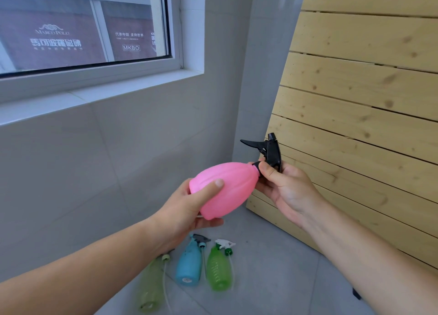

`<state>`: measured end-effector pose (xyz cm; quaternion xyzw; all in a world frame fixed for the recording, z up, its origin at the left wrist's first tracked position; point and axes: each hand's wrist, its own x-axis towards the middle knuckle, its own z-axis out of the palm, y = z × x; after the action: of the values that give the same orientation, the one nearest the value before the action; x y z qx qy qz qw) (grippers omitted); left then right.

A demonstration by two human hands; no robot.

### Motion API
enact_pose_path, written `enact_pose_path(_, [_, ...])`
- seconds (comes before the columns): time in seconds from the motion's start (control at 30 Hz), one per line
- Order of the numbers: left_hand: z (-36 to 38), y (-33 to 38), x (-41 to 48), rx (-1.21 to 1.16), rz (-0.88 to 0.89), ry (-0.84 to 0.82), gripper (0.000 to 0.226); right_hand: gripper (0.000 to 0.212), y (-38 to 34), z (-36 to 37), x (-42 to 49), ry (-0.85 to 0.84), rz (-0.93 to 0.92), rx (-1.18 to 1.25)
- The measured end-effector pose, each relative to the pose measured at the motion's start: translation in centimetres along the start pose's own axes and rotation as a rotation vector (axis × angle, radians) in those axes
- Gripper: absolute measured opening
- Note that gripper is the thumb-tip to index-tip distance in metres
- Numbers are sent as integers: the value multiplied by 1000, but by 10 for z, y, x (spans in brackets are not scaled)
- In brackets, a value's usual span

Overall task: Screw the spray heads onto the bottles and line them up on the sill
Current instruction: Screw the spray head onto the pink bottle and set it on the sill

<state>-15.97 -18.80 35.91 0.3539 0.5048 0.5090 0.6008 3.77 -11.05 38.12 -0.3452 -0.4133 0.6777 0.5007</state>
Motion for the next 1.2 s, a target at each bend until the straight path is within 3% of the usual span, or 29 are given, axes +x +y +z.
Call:
enact_pose_path(0.2, [2, -1, -4, 202, 190, 62, 61, 19, 1, 2, 1, 52, -22, 12])
enact_pose_path(0.47, [6, -3, -2, 167, 179, 68, 62, 18, 9, 2, 0, 116, 67, 103])
enact_pose_path(0.63, [21, -2, 0, 1, 213, 106, 64, 36, 14, 20, -12, -66, 109, -35])
enact_pose_path(0.73, [25, 2, 0, -16, 251, 111, 64, 55, 18, 30, -15, -77, 97, -176])
enact_pose_path(0.83, [17, 7, 2, 57, 255, 78, 55, 47, 8, 35, -12, -157, 94, -250])
enact_pose_path(0.97, [-10, 27, 12, 137, 235, 51, 38, 38, -9, 44, 7, -258, 31, -277])
enact_pose_path(1.2, [-51, 112, 49, 374, 383, 117, 62, 61, -28, 112, 78, -245, -201, -418])
